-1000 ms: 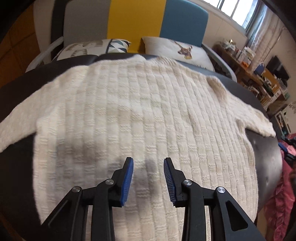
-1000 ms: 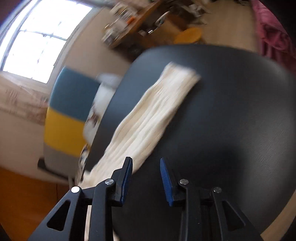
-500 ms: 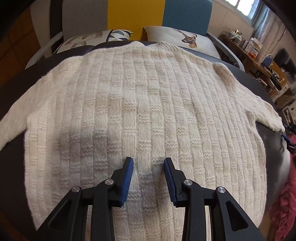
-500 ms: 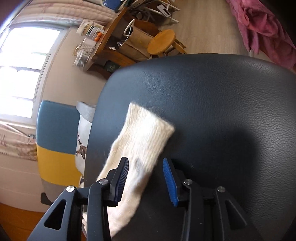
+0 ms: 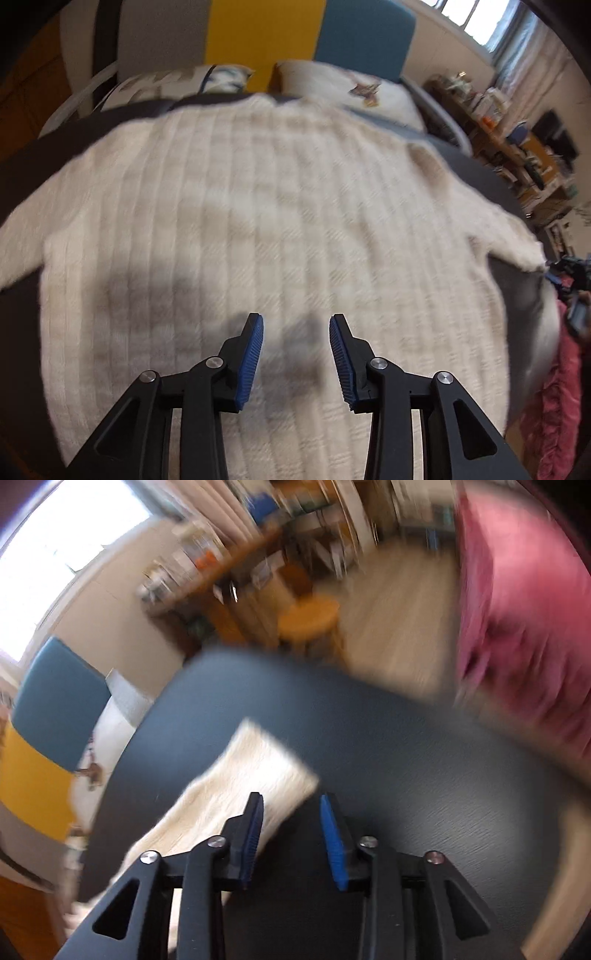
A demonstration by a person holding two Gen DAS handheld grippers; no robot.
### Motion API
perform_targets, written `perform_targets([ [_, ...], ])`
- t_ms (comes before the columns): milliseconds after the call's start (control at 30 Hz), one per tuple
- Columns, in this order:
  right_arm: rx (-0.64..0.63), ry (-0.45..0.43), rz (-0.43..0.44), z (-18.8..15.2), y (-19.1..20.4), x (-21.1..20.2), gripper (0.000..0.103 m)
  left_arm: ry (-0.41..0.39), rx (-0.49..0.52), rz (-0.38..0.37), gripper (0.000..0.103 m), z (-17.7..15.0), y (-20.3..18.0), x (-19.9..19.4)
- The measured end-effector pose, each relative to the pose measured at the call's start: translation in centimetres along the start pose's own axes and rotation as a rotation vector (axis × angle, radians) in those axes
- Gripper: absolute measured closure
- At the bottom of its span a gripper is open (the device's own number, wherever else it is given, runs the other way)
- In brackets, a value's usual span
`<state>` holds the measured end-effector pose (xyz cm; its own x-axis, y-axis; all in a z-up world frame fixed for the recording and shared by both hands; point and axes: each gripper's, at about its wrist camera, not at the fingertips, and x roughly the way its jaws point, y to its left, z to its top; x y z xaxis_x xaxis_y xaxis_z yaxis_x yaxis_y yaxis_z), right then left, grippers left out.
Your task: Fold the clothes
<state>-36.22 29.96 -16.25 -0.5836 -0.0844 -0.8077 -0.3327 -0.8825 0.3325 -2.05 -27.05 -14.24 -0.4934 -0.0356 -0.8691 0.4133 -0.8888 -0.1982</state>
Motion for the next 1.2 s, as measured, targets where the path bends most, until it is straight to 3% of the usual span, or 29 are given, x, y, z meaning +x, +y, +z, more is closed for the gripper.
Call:
perform_targets([
  [100,-0.233,0.059,0.128,-1.1,5.3,-1.3,0.069,-0.018,0.059,-0.052,0.065,3.5,-2.2,0.6],
  [233,-0.572,0.207,0.384,-6.5,15.9,-2.3,0.069,-0.046,0.136,-0.083,0.065,9.3,-6.1,2.7],
  [367,-0.763,0.362,0.553,-12.0,25.2,-0.8,0.069,-0.027,0.195,-0.125,0.065,13.4,-9.5,5.6],
  [500,-0.852,0.394,0.477,-14.6,30.3,2.6,0.069,0.000,0.252,-0.084,0.065,15.8,-12.1,9.2],
  [567,-0.852,0.425,0.474,-15.7,31.0,3.6,0.070,0.011,0.268,-0.046,0.065,16.5,-12.5,10.7],
  [667,-0.866,0.461,0.453,-16.9,30.9,4.4,0.071,0.021,0.283,-0.026,0.065,17.4,-12.7,12.4],
  [733,-0.898,0.469,0.380,-18.0,29.4,4.5,0.071,0.033,0.287,-0.015,0.065,17.8,-12.8,13.5],
  [867,-0.923,0.402,0.194,-18.9,26.7,4.7,0.077,0.045,0.312,0.026,0.065,17.5,-13.0,15.0],
  [933,-0.901,0.374,0.161,-19.3,25.3,4.2,0.078,0.044,0.333,0.063,0.063,17.0,-13.2,15.5],
  [1067,-0.856,0.358,0.173,-19.6,24.2,3.5,0.076,0.046,0.340,0.105,0.063,16.8,-13.9,15.5],
  [1200,-0.865,0.335,0.265,-18.1,24.8,2.0,0.075,0.021,0.318,0.038,0.063,17.1,-14.6,14.0],
])
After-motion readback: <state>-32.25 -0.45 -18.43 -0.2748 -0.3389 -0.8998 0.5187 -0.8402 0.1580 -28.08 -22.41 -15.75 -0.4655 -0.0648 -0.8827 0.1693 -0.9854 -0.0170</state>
